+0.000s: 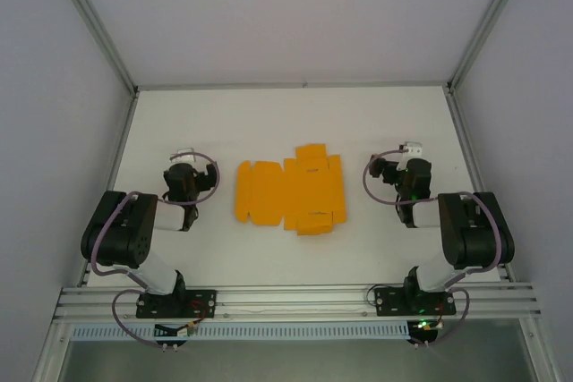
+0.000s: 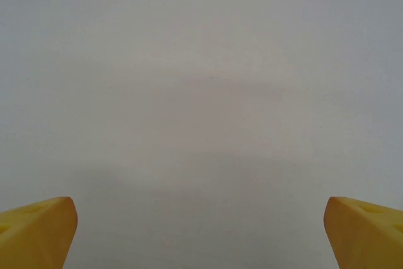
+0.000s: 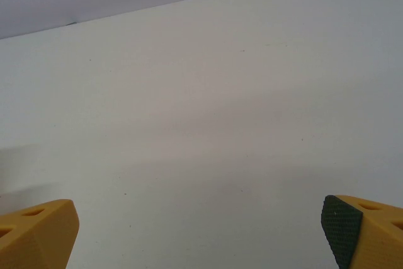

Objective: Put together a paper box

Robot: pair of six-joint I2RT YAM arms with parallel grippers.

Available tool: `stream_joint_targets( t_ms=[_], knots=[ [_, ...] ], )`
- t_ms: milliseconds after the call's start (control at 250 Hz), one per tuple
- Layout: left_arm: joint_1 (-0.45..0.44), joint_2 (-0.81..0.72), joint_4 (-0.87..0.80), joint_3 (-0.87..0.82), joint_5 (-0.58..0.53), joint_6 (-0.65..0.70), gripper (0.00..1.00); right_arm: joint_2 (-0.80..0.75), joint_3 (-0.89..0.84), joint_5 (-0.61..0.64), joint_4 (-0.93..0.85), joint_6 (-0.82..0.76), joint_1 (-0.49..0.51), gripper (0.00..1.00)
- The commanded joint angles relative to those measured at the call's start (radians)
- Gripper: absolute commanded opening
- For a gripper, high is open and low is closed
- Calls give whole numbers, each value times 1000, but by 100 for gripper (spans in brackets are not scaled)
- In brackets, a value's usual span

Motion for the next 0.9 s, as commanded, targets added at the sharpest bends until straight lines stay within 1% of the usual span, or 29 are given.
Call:
stream_joint_targets(
  t_ms=[0, 471, 683, 755, 810, 894],
  knots=[
    [8, -11, 32, 18, 13, 12, 100, -4, 19, -25, 13, -5, -7, 100],
    [9, -11, 25, 20, 15, 12, 100, -2, 22, -36, 7, -3, -9, 100],
    [9, -12, 31, 17, 15, 12, 100, -3, 18, -29, 10, -4, -9, 100],
    [9, -24, 7, 27, 6, 12, 100, -11, 26, -13, -4, -1, -9, 100],
    [9, -57, -72, 59, -27, 0, 100, -35, 40, 6, -52, 8, -9, 100],
    [9, -121, -310, 161, -82, -23, 100, -91, 79, 19, -169, 9, -9, 100]
  ],
)
